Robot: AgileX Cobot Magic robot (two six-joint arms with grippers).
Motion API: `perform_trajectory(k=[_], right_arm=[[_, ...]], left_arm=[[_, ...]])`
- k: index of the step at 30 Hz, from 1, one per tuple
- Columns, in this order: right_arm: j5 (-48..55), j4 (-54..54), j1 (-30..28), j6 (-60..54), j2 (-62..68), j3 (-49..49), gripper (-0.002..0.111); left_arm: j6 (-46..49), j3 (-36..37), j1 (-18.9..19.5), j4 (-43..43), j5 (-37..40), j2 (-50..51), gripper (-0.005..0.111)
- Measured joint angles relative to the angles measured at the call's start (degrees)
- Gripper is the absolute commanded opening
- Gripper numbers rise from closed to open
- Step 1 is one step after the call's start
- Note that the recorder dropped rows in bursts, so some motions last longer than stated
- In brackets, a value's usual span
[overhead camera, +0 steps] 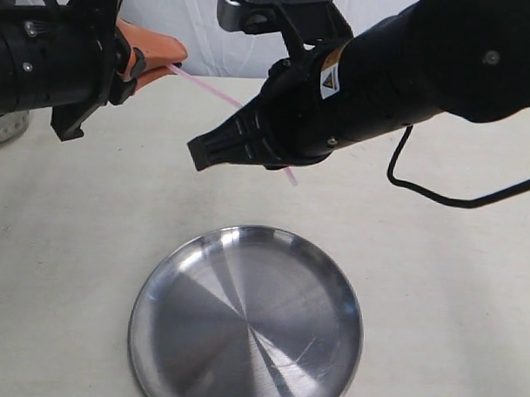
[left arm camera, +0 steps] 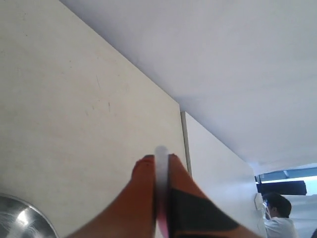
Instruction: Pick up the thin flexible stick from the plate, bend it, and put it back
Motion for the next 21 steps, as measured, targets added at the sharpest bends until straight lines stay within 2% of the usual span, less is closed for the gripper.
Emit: perform_trajectory(k=[9, 21], right_arm=[[-0.3, -2.0, 0.0, 4.6, 0.0, 0.1, 0.0], [-6.6, -6.7, -0.1, 14.6, 0.0, 0.3, 0.0]], left_arm=[[0.1, 0.0, -4.8, -0.1, -7.2, 0.8, 0.0], [-1.4, 0.0, -5.1, -0.4, -9.0, 1.2, 0.0]])
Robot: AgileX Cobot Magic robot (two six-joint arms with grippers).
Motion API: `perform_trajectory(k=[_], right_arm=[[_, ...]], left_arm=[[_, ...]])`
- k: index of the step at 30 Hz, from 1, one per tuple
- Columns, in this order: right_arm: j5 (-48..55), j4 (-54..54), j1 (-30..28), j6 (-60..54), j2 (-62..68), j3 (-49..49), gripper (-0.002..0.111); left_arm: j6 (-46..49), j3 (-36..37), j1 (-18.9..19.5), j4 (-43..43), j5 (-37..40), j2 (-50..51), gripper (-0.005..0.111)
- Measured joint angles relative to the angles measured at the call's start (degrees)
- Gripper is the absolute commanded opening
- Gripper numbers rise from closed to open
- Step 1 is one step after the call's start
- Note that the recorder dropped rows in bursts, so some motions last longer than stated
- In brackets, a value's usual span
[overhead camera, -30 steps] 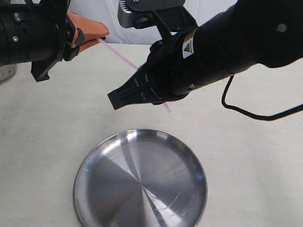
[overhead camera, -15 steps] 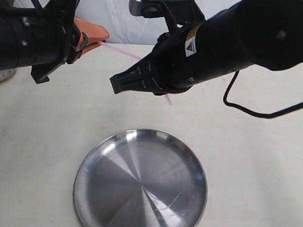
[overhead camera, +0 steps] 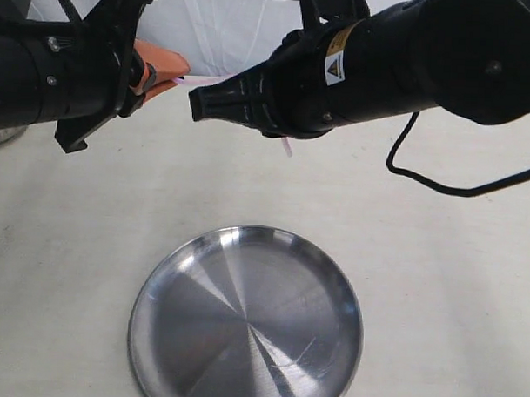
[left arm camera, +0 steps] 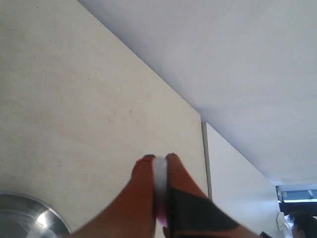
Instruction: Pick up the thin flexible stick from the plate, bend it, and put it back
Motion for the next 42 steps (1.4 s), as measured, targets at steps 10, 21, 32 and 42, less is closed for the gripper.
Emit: perform_trajectory(k=[10, 21, 32, 42], right_arm=[[-4.9, -1.0, -0.2, 4.8, 0.0, 0.0, 0.0], [-7.5, -1.0, -0.2, 10.3, 0.7, 0.0, 0.0], [-10.9, -1.2, -0.4, 14.5, 2.5, 0.0, 0.0], [-11.6, -1.1, -3.1, 16.5, 2.7, 0.0, 0.0]], left_arm=[[-0.5, 0.0, 0.0, 0.0, 0.0, 0.9, 0.0], [-1.0, 0.0, 0.0, 0.0, 0.4, 0.9, 0.0], [0.7, 0.1, -0.3, 0.4, 0.4, 1.1, 0.0], [3.1, 0.1, -0.6, 0.4, 2.6, 1.1, 0.0]])
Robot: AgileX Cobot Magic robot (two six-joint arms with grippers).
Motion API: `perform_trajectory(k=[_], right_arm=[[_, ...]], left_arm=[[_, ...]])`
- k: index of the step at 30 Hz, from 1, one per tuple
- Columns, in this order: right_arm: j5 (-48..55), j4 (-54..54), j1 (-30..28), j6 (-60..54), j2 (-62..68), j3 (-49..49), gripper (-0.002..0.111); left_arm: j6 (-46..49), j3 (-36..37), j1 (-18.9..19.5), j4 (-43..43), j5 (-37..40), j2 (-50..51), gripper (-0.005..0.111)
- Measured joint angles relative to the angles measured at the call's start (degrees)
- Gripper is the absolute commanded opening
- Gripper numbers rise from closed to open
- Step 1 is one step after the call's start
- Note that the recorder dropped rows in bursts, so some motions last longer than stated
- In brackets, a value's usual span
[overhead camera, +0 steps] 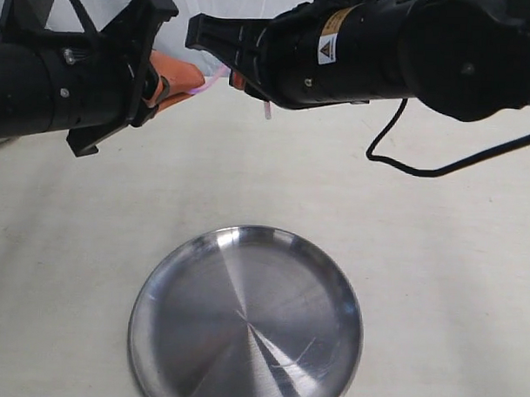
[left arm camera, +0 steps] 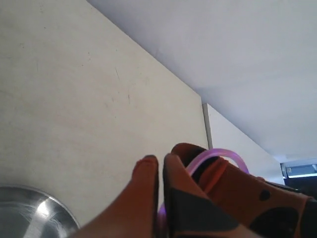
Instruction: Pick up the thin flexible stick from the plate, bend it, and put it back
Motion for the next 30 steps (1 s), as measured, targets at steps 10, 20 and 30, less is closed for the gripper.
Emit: perform_trajectory(k=[10, 20, 30], right_arm=[[-0.2, 0.8, -0.3, 3.6, 0.5, 0.0, 0.0], [-2.5, 5.5, -1.5, 5.5, 2.5, 0.0, 0.0], [-9.8, 15.7, -1.5, 5.7, 4.0, 1.3, 0.0]], left_arm=[[-0.8, -0.1, -0.1, -0.4, -0.2, 1.8, 0.0], [1.8, -0.4, -0.1, -0.5, -2.7, 1.8, 0.0], [-3.0, -0.7, -0.2, -0.4, -6.2, 1.8, 0.0]])
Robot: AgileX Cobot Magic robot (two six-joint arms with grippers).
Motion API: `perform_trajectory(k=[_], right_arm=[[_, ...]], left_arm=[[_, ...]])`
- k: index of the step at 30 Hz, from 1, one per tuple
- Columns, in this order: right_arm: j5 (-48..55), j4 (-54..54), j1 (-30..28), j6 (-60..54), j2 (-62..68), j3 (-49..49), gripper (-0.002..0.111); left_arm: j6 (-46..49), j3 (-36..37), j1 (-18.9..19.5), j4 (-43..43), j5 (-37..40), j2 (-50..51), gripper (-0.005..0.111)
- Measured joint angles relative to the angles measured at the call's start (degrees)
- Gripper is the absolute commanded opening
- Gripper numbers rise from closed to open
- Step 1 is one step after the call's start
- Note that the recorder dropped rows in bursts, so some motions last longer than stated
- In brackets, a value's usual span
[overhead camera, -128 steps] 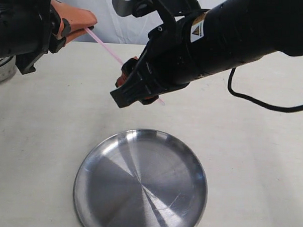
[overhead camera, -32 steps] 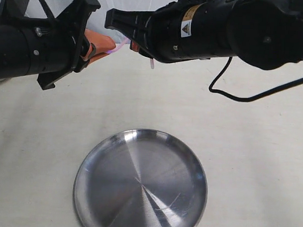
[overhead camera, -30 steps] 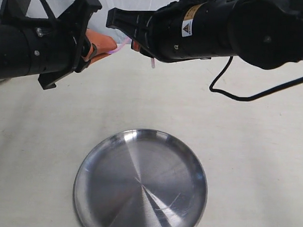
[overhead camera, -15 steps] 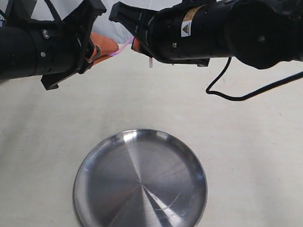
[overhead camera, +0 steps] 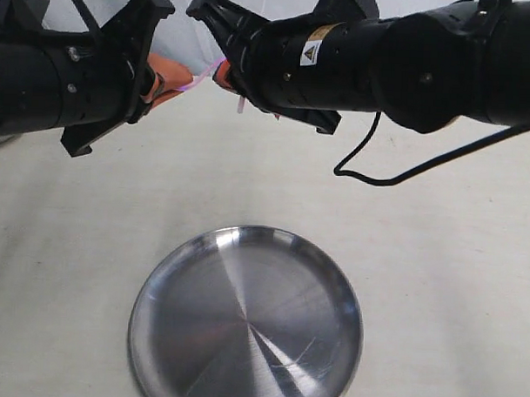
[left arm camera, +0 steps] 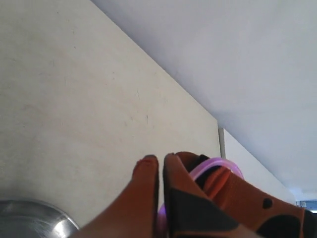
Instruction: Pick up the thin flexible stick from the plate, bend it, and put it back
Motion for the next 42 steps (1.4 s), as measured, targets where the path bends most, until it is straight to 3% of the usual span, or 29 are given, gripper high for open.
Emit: perform_trajectory(k=[11, 38, 42], right_arm=[[-10.9, 6.5, 0.1, 0.0, 0.0, 4.5, 0.0], [-13.0, 8.7, 0.0, -1.9, 0.3, 5.5, 0.0], [-11.2, 8.2, -0.2, -5.0, 0.3, 5.5, 0.0]], left_arm=[[-1.9, -2.1, -0.4, 0.4, -1.9, 0.3, 0.0], [-2.5, -3.3, -0.4, 0.4, 0.0, 4.4, 0.0], [-2.1, -3.3, -0.3, 0.4, 1.7, 4.4, 0.01]])
